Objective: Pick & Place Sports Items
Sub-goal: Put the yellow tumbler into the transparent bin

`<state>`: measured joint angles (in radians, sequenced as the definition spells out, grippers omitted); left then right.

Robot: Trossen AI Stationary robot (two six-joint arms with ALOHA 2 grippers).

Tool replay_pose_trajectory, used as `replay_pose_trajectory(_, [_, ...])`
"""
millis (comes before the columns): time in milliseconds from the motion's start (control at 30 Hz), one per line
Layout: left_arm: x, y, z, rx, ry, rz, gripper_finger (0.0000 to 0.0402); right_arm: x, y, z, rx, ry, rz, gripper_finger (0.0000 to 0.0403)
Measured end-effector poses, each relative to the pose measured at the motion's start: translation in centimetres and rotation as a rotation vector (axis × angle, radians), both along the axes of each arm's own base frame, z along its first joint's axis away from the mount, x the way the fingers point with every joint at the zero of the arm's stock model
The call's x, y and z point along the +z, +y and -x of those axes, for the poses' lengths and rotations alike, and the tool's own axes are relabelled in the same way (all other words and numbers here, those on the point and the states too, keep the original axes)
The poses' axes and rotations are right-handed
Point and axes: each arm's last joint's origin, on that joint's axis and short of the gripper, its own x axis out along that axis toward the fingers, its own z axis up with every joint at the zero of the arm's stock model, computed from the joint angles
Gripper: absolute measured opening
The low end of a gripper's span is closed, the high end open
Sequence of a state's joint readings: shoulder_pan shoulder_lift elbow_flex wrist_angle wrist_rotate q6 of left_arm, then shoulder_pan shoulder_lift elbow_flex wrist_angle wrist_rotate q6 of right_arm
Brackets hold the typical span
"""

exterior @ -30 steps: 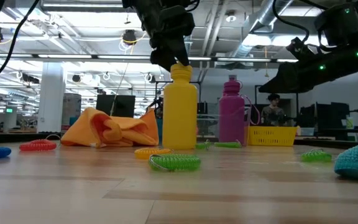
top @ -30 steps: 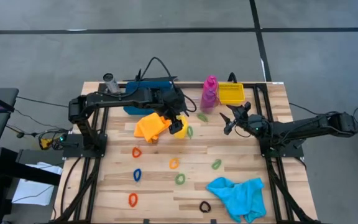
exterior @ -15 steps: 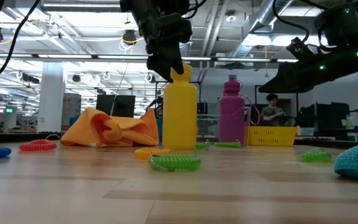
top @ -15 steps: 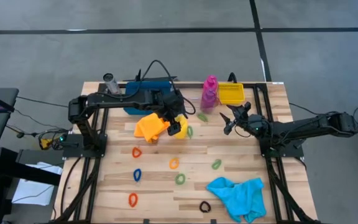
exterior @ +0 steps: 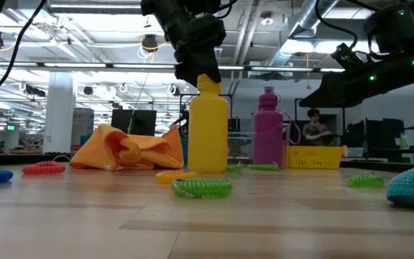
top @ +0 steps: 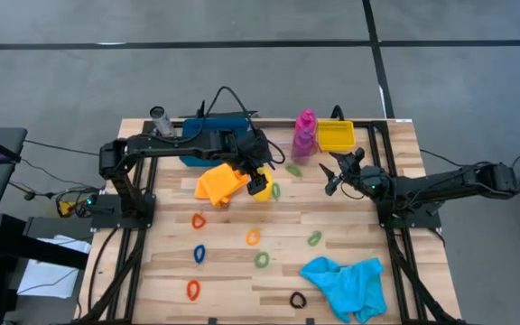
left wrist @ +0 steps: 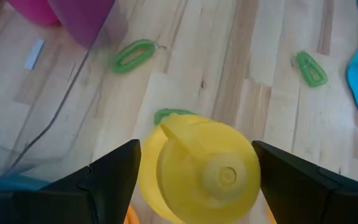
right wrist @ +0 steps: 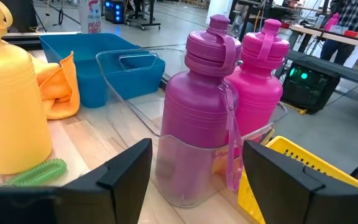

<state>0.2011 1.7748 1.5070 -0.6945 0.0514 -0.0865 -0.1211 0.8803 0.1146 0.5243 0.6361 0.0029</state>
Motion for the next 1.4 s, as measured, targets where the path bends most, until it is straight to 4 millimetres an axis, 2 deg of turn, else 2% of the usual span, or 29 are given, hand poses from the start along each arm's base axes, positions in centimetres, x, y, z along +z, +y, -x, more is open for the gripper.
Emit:
replay_pose_trajectory(533, [-1.2, 0.0, -0.7, -0.027, 0.023, -0.011, 0.0296, 0.0, 0.0, 0.0, 0.000, 0.002, 0.000, 0.0244])
replay_pose_trajectory(667, [-1.3, 0.0, -0.7, -0.040, 0.027, -0.018, 0.0266, 0.0, 0.0, 0.0, 0.000, 0.003, 0.000, 0.0244])
replay_pose_trajectory(833, [-1.3, 0.0, -0.6, -0.052, 0.043, -0.042, 0.0200, 0.0, 0.0, 0.0, 0.000, 0.003, 0.000, 0.0244])
replay_pose_trajectory(1100, [-1.1, 0.0, -0.5, -0.064, 0.049, -0.108, 0.0201, 0.0, 0.0, 0.0, 0.000, 0.004, 0.000, 0.0244])
replay_pose_trajectory(1400, [3.9, 1.0, -0.3, -0.026, -0.060, -0.137, 0.0201, -0.1, -0.2, 0.1, -0.011, 0.010, -0.001, 0.0244])
